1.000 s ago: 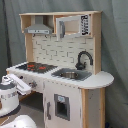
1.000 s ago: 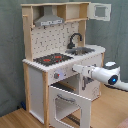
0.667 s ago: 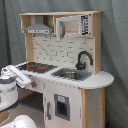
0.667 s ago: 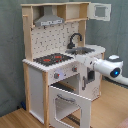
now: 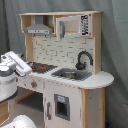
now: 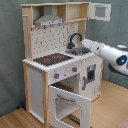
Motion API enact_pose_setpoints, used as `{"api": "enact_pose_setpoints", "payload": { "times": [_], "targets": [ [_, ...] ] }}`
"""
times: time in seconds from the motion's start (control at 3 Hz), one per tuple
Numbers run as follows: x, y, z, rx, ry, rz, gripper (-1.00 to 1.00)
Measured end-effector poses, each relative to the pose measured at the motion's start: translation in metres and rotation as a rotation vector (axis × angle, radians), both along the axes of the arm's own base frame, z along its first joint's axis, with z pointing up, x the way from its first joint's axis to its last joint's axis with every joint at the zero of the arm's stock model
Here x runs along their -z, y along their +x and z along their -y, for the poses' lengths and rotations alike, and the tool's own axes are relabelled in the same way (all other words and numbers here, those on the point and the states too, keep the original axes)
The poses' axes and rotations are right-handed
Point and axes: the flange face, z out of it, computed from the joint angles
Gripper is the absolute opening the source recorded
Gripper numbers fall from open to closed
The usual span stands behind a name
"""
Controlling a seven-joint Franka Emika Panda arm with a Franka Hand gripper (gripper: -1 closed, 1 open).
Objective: Play with the kitchen
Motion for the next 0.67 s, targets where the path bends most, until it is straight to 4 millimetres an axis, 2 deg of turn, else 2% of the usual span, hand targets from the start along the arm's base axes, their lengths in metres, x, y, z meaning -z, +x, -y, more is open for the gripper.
{"api": "enact_pose_setpoints", "payload": {
  "times": [0.33,0.67],
  "targets": [
    [-0.040,-0.016,0.018,0.047,0.032,0.044,1.00],
    [-0.071,-0.035,0.031,0.092,0.074,0.088,1.00]
  ]
}}
